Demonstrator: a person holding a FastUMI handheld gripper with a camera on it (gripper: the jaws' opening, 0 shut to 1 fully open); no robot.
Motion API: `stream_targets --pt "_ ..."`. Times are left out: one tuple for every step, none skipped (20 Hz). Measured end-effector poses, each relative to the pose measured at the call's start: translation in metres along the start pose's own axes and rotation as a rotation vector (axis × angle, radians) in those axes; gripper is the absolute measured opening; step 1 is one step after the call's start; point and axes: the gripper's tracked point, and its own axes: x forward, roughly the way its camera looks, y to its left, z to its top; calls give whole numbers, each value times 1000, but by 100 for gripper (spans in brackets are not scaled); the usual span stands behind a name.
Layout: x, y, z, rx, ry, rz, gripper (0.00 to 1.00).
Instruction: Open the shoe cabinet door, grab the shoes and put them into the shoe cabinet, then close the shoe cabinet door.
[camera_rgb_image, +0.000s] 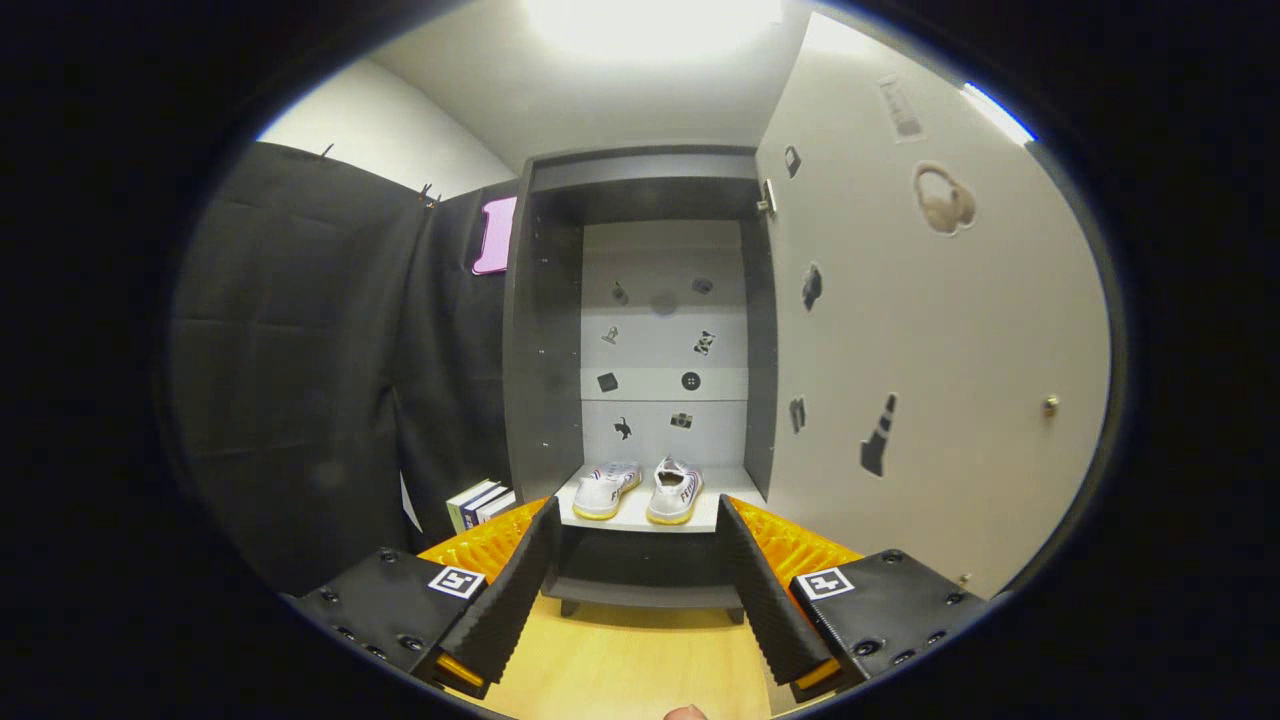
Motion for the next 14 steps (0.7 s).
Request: stream_targets --pt "-13 -8 2 3 -2 -5 97" --pt "-24 -17 5 7 -6 -12 97" --pt "-35 -27 8 6 -14 -20 97" --pt "-44 -37 9 3 -19 -26 97" --pt "-54 -47 11 3 -24 -28 97" --pt "-64 -56 13 4 -26 -24 97" --pt "-72 -64 16 9 -24 -19 97" --pt "-80 -71 17 10 -19 -1 97" --pt "-89 -78 20 5 -20 14 97" --pt "-91 -84 21 8 -20 41 96" --pt "-93 -87 23 16 -20 68 96" --pt "-99 -89 27 25 -23 98 96" --pt "-104 -92 31 31 -30 126 95" --pt "-109 -98 35 39 -35 144 95"
